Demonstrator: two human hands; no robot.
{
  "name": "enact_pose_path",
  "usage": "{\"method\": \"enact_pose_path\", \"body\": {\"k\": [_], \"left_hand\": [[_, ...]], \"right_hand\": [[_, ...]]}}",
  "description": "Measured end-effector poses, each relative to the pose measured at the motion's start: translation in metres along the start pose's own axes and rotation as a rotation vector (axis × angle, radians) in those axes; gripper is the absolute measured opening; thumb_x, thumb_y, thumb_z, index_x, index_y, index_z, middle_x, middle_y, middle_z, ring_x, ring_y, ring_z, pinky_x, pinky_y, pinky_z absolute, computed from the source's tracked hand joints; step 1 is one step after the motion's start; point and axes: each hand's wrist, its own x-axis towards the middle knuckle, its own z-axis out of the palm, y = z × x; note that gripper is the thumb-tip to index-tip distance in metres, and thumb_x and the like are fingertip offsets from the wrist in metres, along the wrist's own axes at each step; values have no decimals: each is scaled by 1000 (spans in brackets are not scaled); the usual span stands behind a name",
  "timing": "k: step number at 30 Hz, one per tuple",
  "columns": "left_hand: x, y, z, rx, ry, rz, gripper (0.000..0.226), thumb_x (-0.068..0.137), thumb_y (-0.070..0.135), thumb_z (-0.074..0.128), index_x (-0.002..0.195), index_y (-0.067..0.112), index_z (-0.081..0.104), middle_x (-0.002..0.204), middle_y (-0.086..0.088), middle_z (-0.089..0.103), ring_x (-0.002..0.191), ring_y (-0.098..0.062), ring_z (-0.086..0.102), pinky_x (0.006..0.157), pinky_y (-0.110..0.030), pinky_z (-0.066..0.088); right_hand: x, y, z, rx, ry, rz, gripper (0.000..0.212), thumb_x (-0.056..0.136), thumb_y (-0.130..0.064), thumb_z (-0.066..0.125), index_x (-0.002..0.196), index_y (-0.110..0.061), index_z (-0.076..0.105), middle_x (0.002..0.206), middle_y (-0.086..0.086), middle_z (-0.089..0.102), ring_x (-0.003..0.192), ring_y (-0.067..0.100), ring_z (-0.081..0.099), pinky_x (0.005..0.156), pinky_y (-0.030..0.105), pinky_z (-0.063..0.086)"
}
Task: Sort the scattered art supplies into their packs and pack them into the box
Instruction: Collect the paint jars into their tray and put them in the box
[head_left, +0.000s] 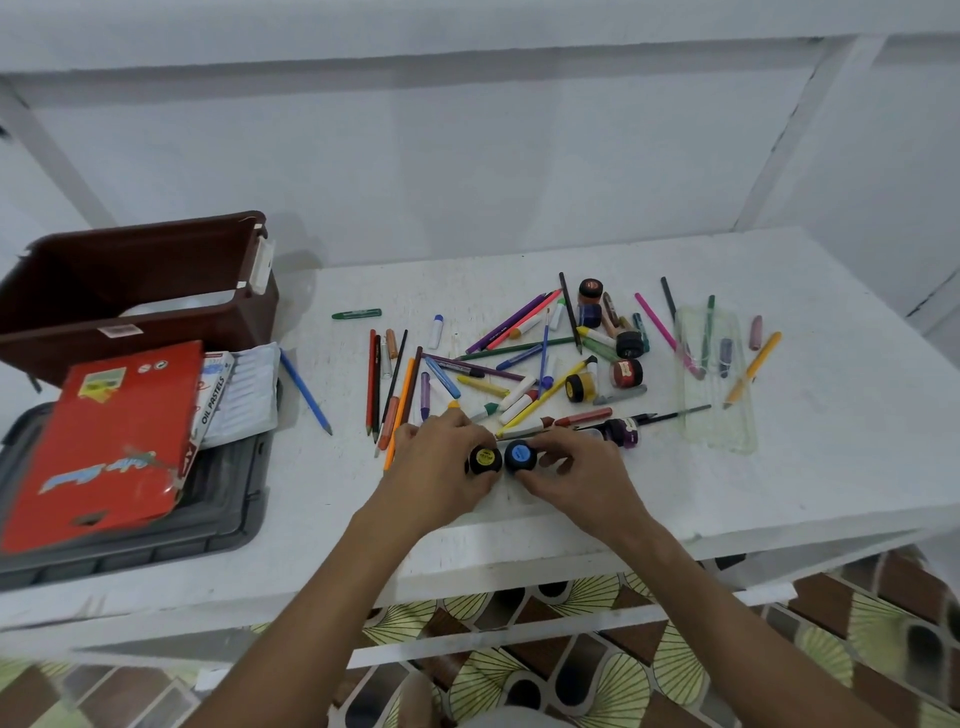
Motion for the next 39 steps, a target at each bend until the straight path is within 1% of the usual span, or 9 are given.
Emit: {"method": "enact_pose_path", "body": {"k": [8,12,17,22,25,28,32,37,39], "left_hand": [[4,1,-3,-59,-39,-52,18,82,29,71,99,32,65,115,12,53,107,-11,52,99,-35,31],[7,-1,-11,-60,-150,-76,22,82,31,70,103,33,67,120,6,49,112,-15,50,102,-39,36],[34,-2,-28,-243,-68,-74,17,87,20,60,99,29,67,112,6,58,98,-9,56,82,-25,48],[88,25,-23,-273,5,64,33,86,26,64,118,19,63,105,3,59,94,-12,56,79,-22,40],[118,47,-14,-174,-102,151,48,86,37,66,129,19,56,114,-4,59,100,-17,56,81,-25,40],[137,63,-3,-37,-232,196,58,85,40,67,136,17,51,129,-6,56,111,-20,54,83,-24,37],[143,67,11,-1,-181,229,39,82,37,70,112,13,66,110,-5,64,88,-16,57,71,-25,43],[126,61,4,-162,-104,198,31,84,35,69,109,17,65,100,-1,66,84,-14,61,71,-25,47],[111,57,-8,-233,-51,184,30,84,32,69,110,17,64,97,3,63,83,-12,60,73,-24,45]], "right_hand": [[2,1,0,71,-19,6,35,72,-12,79,106,-11,71,98,-1,72,82,-1,65,82,13,52],[3,-1,0,-30,-49,24,34,76,-18,76,109,-18,68,99,-6,69,81,0,59,73,8,46],[3,0,-21,-77,-67,58,45,78,-26,76,120,-23,61,97,-9,64,82,-2,54,68,8,41],[5,16,-74,-104,132,81,34,78,-8,74,111,-11,68,99,-1,66,77,-11,50,68,-3,36],[4,19,-101,-126,-26,81,42,76,-1,73,114,-16,65,103,-11,58,81,-17,46,68,-6,33],[9,22,-105,-243,-185,55,47,76,-5,72,119,-21,61,106,-13,57,90,-3,52,74,1,33],[17,31,-93,-378,-214,9,45,79,-6,68,121,-19,63,117,1,63,107,17,55,82,17,34],[20,40,-93,-322,-130,5,41,76,-8,72,116,-15,64,111,3,62,95,9,53,81,13,36],[19,38,-95,-274,-51,17,43,74,-10,73,115,-14,62,106,2,62,89,7,51,84,20,44]]}}
